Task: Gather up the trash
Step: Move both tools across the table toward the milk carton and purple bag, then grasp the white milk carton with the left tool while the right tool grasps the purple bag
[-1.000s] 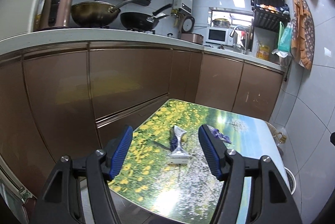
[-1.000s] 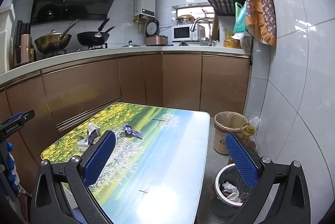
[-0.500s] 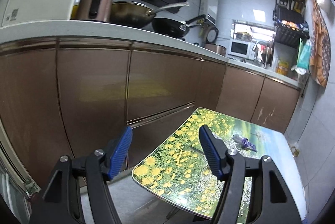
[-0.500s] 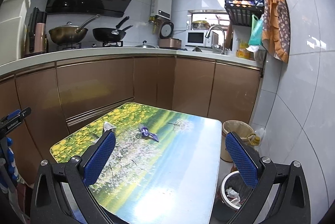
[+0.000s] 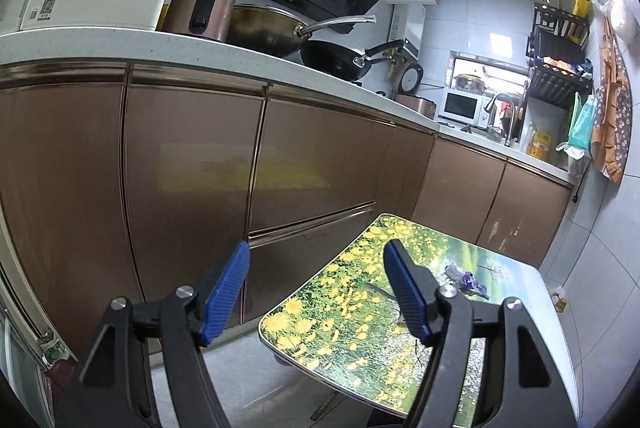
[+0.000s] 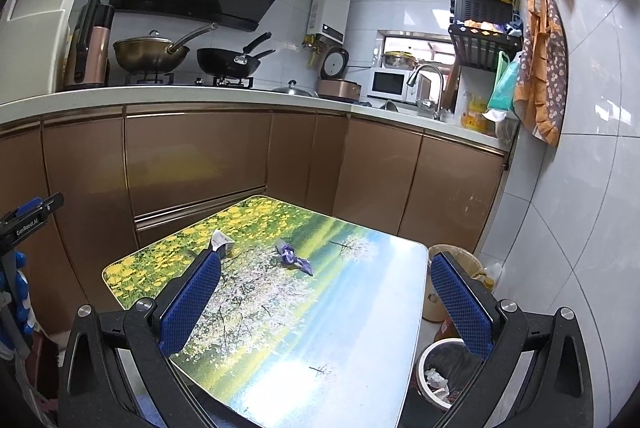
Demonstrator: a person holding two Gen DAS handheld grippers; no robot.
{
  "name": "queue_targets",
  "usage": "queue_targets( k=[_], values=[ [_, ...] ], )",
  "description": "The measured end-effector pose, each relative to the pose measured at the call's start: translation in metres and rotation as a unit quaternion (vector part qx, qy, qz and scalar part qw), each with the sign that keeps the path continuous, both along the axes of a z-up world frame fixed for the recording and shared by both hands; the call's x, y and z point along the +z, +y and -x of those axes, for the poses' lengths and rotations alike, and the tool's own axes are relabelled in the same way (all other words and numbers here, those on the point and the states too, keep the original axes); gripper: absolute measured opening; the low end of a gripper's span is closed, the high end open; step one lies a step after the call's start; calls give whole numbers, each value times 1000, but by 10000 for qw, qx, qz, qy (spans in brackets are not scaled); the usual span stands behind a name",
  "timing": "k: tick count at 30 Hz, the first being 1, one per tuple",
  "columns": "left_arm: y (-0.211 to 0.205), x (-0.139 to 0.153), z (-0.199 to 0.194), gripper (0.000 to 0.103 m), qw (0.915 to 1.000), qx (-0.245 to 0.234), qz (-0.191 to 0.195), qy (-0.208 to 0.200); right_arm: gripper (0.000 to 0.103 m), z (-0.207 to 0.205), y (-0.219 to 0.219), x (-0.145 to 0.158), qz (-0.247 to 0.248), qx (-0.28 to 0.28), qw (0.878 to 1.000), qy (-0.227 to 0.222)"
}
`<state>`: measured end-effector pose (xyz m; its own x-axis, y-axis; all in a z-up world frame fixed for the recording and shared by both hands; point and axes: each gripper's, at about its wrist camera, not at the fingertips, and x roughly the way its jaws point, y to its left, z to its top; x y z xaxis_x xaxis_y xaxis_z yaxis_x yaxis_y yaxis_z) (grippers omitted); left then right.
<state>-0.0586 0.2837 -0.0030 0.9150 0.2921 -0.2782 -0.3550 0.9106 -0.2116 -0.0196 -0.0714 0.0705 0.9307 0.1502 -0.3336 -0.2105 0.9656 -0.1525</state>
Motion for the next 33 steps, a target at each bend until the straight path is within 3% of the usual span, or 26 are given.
queue_targets(
  k=[10, 15, 23, 25, 33],
  values=[
    [-13, -11, -31, 68, 9989, -196, -177, 393, 103, -21, -7, -17, -18, 81, 9997, 213],
    [-28, -24, -69, 68, 9941, -699, -70, 826, 103, -52, -5, -36, -40, 333, 9979, 548],
    [-58, -56, -154, 68, 9770, -1326, 80, 1666, 102, -130, 5, -76, -143, 791, 9880, 1316],
    [-66, -61, -176, 68, 9727, -1418, 75, 1834, 96, -155, 10, -87, -168, 881, 9844, 1517],
    [-89, -88, -270, 68, 9533, -1655, -54, 2526, 90, -263, 51, -138, -152, 1242, 9686, 2150]
  ],
)
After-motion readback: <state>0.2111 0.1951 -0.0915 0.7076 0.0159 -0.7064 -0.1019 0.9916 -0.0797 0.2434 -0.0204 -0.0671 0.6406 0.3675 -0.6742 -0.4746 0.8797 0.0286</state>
